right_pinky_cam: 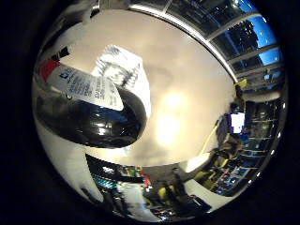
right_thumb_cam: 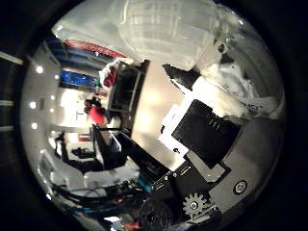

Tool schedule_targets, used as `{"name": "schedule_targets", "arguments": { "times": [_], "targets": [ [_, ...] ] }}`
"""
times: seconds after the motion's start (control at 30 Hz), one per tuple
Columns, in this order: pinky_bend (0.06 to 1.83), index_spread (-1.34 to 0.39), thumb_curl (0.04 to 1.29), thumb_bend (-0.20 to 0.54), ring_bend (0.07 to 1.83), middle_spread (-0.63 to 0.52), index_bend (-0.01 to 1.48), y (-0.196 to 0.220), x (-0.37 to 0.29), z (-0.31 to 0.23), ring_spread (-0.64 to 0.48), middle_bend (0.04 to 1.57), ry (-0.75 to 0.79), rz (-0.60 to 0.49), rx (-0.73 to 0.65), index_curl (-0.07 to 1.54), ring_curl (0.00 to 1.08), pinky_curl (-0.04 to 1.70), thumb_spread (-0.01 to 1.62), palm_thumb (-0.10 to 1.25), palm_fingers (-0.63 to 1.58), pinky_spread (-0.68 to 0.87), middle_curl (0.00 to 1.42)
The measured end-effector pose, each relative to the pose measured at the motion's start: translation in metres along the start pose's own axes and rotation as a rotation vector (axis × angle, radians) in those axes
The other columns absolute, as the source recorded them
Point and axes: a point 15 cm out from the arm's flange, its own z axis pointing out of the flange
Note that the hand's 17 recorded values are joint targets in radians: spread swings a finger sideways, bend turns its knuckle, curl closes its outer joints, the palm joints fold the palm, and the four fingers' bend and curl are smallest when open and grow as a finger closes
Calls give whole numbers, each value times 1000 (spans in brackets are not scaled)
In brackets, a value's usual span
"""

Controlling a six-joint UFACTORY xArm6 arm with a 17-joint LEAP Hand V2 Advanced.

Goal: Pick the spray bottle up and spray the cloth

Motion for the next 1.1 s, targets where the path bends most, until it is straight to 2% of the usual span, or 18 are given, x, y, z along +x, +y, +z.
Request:
{"name": "schedule_targets", "arguments": {
  "times": [0.23, 0.47, 0.67, 1.1],
  "targets": [
    [988, -182, 704, -15, 1350, -97, 1225, -31, -66, 27, -212, 1413, -234, -3, 113, 745, 770, 1517, 992, 1011, 1142, -150, 646],
    [989, -183, 711, -14, 1353, -96, 1223, -38, -123, 81, -211, 1410, -475, 12, 148, 746, 768, 1517, 992, 1021, 1140, -149, 645],
    [988, -184, 713, -14, 1356, -96, 1218, -51, -137, 124, -209, 1408, -564, 22, 160, 749, 765, 1517, 992, 1021, 1144, -148, 643],
    [987, -187, 713, -16, 1360, -91, 1210, -53, -112, 183, -208, 1405, -606, 6, 92, 757, 759, 1507, 1021, 977, 1142, -149, 644]
  ]
}}
